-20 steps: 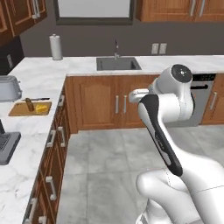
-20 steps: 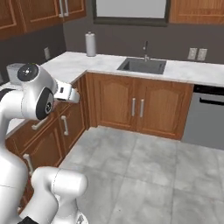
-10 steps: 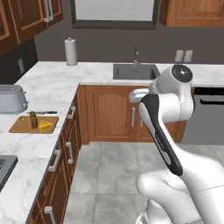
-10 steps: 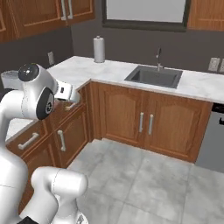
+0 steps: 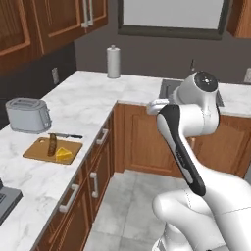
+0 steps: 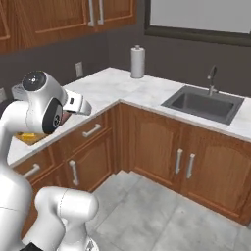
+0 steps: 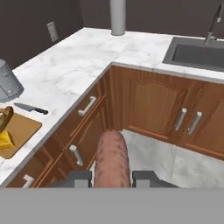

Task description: Retrieve the sausage and cheese from the fridge and place them on the cutting board on the counter.

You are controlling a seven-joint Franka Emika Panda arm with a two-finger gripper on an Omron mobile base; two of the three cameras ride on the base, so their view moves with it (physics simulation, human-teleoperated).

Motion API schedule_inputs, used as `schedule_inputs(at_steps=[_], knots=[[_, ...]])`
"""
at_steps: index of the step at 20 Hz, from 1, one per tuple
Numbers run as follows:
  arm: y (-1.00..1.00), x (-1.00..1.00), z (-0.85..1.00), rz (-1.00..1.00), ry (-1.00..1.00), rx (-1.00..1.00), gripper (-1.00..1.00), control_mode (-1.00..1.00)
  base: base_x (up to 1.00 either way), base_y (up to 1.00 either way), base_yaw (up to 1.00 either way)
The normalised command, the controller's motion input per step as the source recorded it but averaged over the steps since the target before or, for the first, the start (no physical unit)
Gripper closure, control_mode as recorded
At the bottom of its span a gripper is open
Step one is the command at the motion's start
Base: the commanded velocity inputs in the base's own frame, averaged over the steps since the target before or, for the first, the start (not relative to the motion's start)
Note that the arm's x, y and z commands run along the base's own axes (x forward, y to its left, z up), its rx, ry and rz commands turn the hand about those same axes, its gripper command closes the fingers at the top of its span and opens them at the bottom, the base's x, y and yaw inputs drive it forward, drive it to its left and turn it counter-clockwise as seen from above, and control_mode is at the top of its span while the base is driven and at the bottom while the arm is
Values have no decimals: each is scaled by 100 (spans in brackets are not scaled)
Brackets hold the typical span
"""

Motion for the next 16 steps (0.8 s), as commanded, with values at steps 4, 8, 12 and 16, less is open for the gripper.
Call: schedule_inputs(at_steps=[4,8,12,16], knots=[[0,0,0,0,0,0,100,100,76,0,41],[0,0,0,0,0,0,100,100,73,0,42],[0,0,0,0,0,0,100,100,61,0,50],[0,0,0,0,0,0,100,100,55,0,54]])
